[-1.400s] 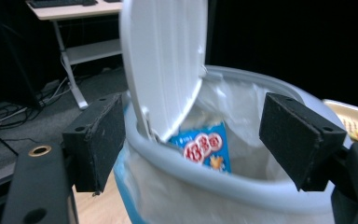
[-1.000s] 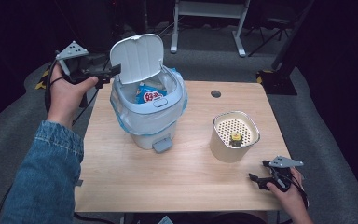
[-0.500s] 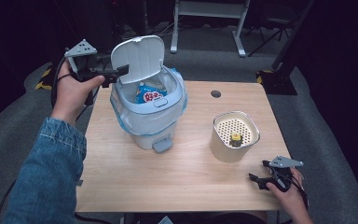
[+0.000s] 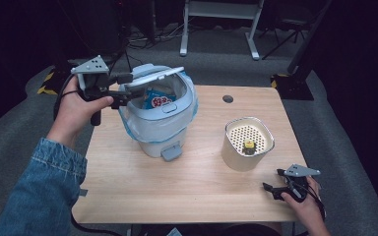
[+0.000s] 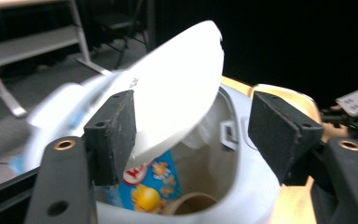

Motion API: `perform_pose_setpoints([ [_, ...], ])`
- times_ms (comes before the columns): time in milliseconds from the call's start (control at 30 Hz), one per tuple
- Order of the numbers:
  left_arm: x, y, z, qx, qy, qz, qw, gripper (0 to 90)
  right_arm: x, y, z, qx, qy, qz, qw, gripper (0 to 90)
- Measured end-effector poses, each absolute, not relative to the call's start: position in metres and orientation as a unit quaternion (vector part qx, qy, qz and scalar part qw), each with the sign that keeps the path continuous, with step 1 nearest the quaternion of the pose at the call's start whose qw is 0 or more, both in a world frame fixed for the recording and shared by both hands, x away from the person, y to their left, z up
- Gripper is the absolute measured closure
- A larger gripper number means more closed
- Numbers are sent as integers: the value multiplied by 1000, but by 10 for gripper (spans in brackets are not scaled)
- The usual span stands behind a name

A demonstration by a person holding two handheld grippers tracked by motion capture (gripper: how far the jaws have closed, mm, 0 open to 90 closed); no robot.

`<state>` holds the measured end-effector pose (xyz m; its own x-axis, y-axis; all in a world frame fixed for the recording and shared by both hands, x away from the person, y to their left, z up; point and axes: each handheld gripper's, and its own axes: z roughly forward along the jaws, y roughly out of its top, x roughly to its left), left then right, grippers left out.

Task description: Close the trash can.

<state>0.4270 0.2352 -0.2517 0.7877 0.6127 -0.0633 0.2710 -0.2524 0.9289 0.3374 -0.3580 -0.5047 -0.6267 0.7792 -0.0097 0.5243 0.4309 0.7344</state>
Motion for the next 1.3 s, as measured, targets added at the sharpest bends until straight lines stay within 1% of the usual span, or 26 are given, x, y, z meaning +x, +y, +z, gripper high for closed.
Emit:
perform_pose_setpoints([
  [67, 426, 233, -255, 778, 288, 148, 538, 362, 337, -358, -505, 394, 827, 360, 177, 132],
  [167, 425, 230, -262, 779, 304, 124, 535, 432, 337, -358, -505, 394, 827, 360, 177, 132],
  [233, 426, 225, -268, 783, 304, 107, 533, 453, 337, -358, -505, 394, 827, 360, 177, 132],
  [400, 429, 217, -275, 790, 311, 98, 520, 498, 337, -358, -505, 394, 827, 360, 177, 132],
  [533, 431, 209, -277, 791, 309, 115, 516, 489, 337, -358, -505, 394, 827, 360, 177, 132],
  [633, 432, 202, -278, 793, 311, 146, 504, 464, 337, -358, -505, 394, 827, 360, 177, 132],
  [800, 432, 191, -277, 799, 310, 188, 479, 464, 337, -358, -505, 394, 827, 360, 177, 132],
  [867, 432, 186, -278, 801, 307, 193, 477, 464, 337, -358, -505, 394, 827, 360, 177, 132],
  [900, 431, 183, -277, 799, 316, 194, 473, 465, 337, -358, -505, 394, 827, 360, 177, 132],
  [967, 430, 178, -273, 816, 314, 202, 442, 471, 337, -358, -505, 394, 827, 360, 177, 132],
  [1100, 430, 166, -275, 820, 298, 216, 439, 483, 337, -358, -505, 394, 827, 360, 177, 132],
  [1167, 431, 165, -276, 815, 303, 214, 446, 480, 337, -358, -505, 394, 827, 360, 177, 132],
  [1233, 432, 166, -277, 812, 302, 216, 451, 453, 337, -358, -505, 394, 827, 360, 177, 132],
  [1267, 433, 167, -278, 809, 301, 218, 455, 426, 337, -358, -505, 394, 827, 360, 177, 132],
  [1300, 433, 168, -277, 809, 305, 214, 455, 376, 337, -358, -505, 394, 827, 360, 177, 132],
])
